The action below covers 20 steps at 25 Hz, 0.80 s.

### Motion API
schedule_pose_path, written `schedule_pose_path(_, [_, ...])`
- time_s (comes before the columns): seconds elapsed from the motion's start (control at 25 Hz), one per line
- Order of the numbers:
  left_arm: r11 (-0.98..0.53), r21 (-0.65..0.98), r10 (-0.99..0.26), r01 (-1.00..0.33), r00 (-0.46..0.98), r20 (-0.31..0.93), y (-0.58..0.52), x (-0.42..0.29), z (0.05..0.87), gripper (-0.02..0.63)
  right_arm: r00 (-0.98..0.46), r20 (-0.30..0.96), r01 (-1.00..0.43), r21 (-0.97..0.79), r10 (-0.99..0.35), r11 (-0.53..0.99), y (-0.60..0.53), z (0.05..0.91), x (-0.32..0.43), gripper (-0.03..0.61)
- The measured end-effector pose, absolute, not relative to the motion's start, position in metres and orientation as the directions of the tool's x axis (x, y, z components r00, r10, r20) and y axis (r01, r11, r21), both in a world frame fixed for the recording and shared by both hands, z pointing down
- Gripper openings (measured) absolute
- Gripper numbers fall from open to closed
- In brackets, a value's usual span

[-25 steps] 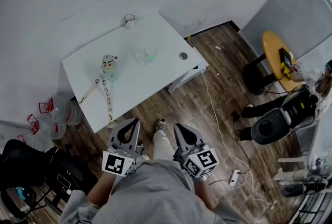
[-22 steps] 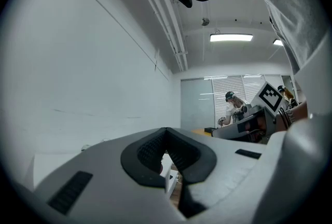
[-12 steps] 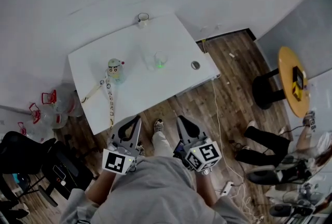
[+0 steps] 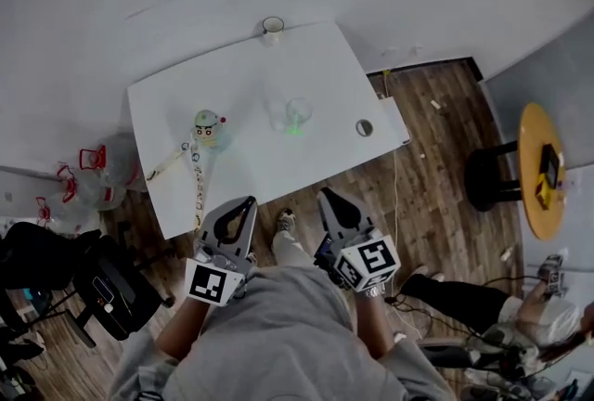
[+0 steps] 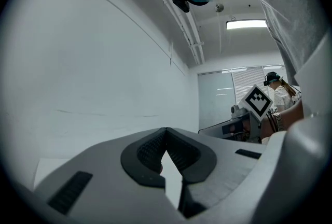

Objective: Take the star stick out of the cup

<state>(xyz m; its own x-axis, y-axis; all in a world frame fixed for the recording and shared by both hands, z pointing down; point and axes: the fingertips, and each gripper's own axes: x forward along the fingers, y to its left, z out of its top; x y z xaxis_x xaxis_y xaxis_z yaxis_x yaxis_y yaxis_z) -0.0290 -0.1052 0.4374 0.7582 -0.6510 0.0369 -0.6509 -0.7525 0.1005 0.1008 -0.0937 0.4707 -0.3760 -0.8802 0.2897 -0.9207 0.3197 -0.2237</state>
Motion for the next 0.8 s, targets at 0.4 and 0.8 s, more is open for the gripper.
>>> schedule_pose_path(0.4, [-0.655, 0.083, -0.751, -0.751, 0.659, 0.033, -0.145, -0.008, 0.436, 0.030, -0.509, 0.291, -0.860, -0.213, -0.810, 0.464, -0.151, 0.481, 0.117, 0.037])
schedule_pose_path(0.8, [-0.599, 0.082, -0.796, -0.796, 0.604, 0.050, -0.155, 0.003, 0.442, 0.031, -0.578, 0.333, -0.813, -0.157, -0.745, 0.560, -0.180, 0.493, 0.117, 0.037])
